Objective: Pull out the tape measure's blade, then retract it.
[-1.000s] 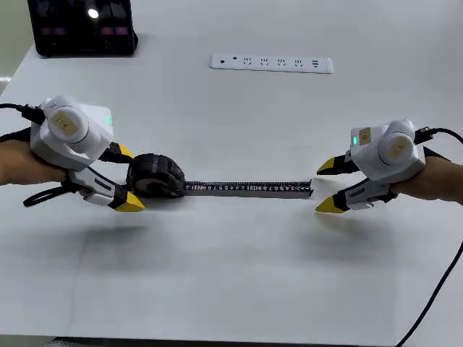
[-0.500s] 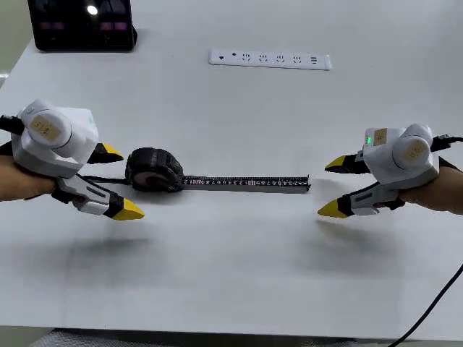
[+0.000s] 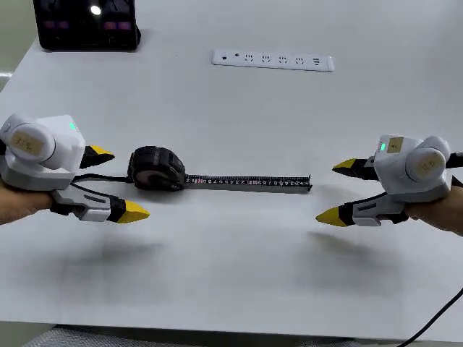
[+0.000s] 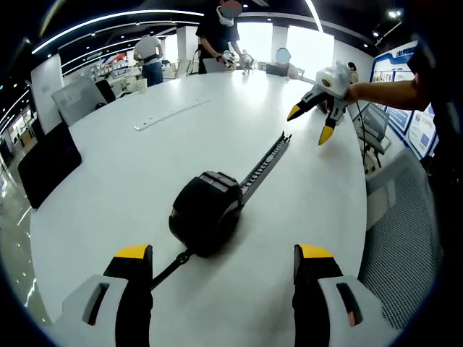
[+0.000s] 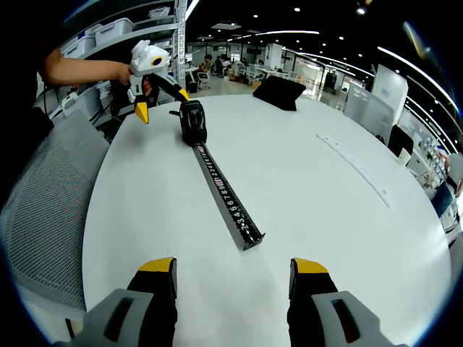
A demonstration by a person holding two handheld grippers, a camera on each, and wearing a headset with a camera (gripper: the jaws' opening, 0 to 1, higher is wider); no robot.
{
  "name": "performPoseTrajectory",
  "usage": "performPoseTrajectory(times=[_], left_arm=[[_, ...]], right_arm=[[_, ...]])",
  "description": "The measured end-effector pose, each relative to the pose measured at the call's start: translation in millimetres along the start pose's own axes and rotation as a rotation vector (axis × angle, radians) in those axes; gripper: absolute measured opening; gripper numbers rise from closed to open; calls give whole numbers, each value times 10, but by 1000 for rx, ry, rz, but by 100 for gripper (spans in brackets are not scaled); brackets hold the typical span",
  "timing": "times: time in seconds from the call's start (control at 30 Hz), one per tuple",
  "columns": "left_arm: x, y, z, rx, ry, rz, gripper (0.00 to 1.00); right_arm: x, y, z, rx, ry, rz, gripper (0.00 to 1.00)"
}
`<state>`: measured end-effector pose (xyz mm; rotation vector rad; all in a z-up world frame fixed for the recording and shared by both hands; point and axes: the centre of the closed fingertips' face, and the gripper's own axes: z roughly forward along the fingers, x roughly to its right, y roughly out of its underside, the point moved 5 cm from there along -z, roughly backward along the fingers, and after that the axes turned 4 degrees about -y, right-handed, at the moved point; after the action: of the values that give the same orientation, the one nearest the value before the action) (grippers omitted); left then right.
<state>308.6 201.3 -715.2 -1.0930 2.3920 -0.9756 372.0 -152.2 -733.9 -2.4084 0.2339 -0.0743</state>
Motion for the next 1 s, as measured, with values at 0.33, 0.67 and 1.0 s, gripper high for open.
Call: performPoseTrajectory(times=[0.33,0.67,1.0], left_arm=[[108,0,-40,46,-44,-69,79],[200,-13,-94,95,-103,-141,85],[344,-4,-107,120,-123,-174,88]], right_arm=[[-103,-24,-5,42,37,58,66],[-186,-58,-8,78,71,93,71],[-352,-156,-26,123,95,132,77]])
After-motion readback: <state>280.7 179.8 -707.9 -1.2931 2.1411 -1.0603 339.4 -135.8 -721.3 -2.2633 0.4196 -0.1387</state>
